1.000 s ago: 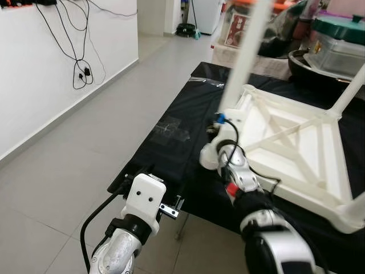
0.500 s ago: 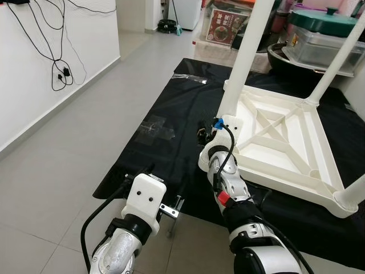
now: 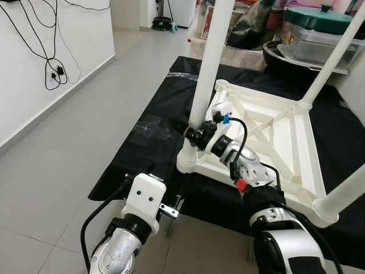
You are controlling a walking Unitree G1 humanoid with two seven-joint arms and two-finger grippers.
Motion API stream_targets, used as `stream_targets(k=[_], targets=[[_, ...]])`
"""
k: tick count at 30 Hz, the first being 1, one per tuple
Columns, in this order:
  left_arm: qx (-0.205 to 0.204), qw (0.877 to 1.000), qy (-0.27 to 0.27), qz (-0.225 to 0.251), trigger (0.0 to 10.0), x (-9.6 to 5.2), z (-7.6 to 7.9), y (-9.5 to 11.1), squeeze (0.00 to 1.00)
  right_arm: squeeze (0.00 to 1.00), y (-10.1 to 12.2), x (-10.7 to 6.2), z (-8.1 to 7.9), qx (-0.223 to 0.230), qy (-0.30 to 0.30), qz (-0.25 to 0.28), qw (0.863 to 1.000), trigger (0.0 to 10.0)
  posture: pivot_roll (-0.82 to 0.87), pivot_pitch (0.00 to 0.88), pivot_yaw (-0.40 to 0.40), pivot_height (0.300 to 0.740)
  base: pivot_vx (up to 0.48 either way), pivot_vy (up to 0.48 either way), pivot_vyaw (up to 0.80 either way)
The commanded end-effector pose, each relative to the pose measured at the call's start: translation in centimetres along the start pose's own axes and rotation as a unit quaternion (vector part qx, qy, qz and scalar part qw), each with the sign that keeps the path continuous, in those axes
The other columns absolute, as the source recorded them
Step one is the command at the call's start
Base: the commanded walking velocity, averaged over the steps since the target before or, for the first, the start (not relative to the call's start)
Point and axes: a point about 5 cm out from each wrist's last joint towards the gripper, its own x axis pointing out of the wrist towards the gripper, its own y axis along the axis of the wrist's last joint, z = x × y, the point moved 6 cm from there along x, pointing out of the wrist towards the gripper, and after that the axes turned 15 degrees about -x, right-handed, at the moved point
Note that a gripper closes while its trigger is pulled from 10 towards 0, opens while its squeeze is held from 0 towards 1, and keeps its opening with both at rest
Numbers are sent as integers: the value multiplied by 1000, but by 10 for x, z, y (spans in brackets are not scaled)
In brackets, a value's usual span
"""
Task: Building children table
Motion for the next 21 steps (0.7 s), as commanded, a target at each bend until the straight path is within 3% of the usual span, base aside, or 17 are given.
stream_targets(k=[1,2,3,4,5,6,8,9,11,12,13,14,15,17,18,20,21], targets=[[0,1000,-2,-2,10000,0,2,-2,0,0,-10,12,-26,-7,68,-17,998,10000,117,61,-128,740,0,0,0],[0,1000,-1,-2,10000,0,1,-2,0,0,-11,15,-30,-13,76,-18,997,7294,119,60,-130,740,0,0,0],[0,1000,-1,-2,10000,0,1,-2,0,0,-11,15,-30,-13,76,-18,997,7294,119,60,-130,740,0,0,0],[0,1000,-1,-2,10000,0,1,-2,0,0,-11,17,-33,-20,83,-17,996,3725,120,62,-130,740,0,0,0],[0,1000,-1,-2,10000,-1,1,-2,0,0,-13,20,-27,-28,52,-25,998,0,120,59,-127,740,0,0,0],[0,1000,-1,-2,10000,-1,1,-2,0,0,-13,20,-27,-28,52,-25,998,0,120,59,-127,740,0,0,0],[0,1000,0,-2,10000,-1,1,-2,0,0,-16,21,-5,-50,-31,-46,997,0,121,57,-129,740,0,0,0],[0,1000,0,-2,10000,-1,1,-2,0,0,-16,21,-5,-50,-31,-46,997,0,121,57,-129,740,0,0,0],[1,1000,0,-2,10000,-1,1,-2,0,0,-20,14,21,-57,-135,-72,987,0,116,54,-126,740,0,0,0],[1,1000,0,-2,10000,-1,1,-2,0,0,-20,14,21,-57,-135,-72,987,0,116,54,-126,740,0,0,0],[0,1000,-1,-2,10000,-1,1,-3,0,0,-27,-4,51,-55,-262,-104,958,0,113,53,-125,740,0,0,0],[0,1000,-1,-3,10000,-1,1,-3,0,0,-29,-11,59,-58,-299,-114,946,0,113,53,-125,740,0,0,0],[0,1000,-1,-3,10000,-1,1,-3,0,0,-29,-11,59,-58,-299,-114,946,0,113,53,-125,740,0,0,0],[-1,1000,-2,-3,10000,-1,2,-3,0,0,-38,-41,81,-41,-417,-144,896,0,111,52,-125,740,0,0,0],[-1,1000,-2,-3,10000,-1,2,-3,0,0,-38,-41,81,-41,-417,-144,896,0,111,52,-125,740,0,0,0],[-1,1000,-2,-3,10000,-1,2,-4,0,0,-46,-66,89,-21,-499,-163,851,0,112,51,-124,740,0,0,0],[-1,1000,-2,-3,10000,-1,2,-4,0,0,-46,-66,89,-21,-499,-163,851,0,112,51,-124,740,0,0,0]])
